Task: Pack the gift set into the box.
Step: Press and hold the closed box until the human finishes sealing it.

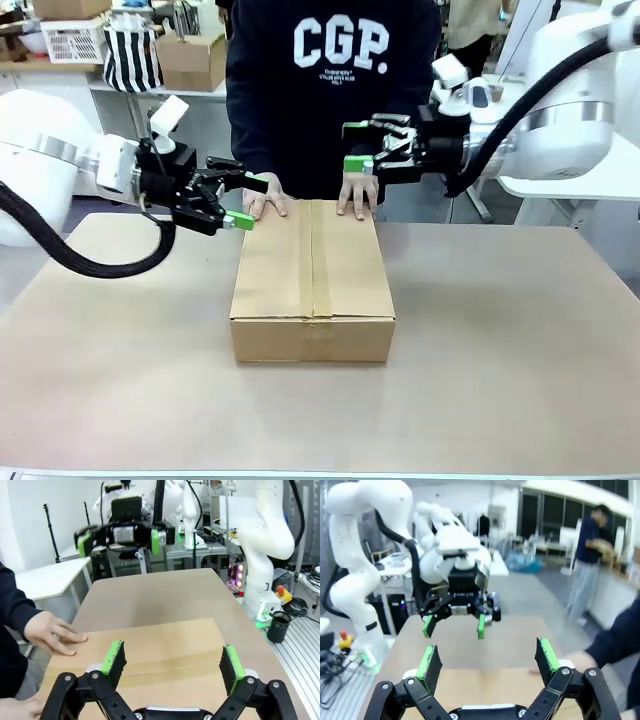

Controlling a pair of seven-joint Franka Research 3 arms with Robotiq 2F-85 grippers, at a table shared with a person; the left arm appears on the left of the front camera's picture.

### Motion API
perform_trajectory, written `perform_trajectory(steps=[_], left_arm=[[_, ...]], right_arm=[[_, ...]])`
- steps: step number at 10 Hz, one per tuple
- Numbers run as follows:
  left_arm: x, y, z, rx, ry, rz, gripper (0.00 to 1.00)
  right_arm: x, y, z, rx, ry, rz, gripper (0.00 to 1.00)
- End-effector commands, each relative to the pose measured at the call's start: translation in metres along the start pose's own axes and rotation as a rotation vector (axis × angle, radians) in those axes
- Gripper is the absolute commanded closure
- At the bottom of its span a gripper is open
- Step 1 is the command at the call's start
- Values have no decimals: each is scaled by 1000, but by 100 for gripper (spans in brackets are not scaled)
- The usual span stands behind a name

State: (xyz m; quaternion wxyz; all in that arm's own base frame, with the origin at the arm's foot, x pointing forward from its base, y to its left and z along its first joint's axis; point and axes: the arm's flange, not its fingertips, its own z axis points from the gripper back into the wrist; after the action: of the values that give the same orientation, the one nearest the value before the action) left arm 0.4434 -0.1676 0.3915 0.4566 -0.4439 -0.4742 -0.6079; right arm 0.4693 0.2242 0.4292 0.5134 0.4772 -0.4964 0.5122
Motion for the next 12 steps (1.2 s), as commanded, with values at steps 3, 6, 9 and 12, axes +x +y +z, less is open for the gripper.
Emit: perform_trajectory(steps=[3,6,9,12], left_arm=[[0,0,0,0,0,0,0],[-49,10,-24,125,13,20,0],[-70,12,-35,105,39,5,0],[-94,7,-40,37,56,47,0]], right_arm=[[0,0,0,0,0,0,0],[-36,-3,-27,74,294,12,0],[-51,15,-17,216,309,-50,0],[-93,21,-7,133,411,-166,0]])
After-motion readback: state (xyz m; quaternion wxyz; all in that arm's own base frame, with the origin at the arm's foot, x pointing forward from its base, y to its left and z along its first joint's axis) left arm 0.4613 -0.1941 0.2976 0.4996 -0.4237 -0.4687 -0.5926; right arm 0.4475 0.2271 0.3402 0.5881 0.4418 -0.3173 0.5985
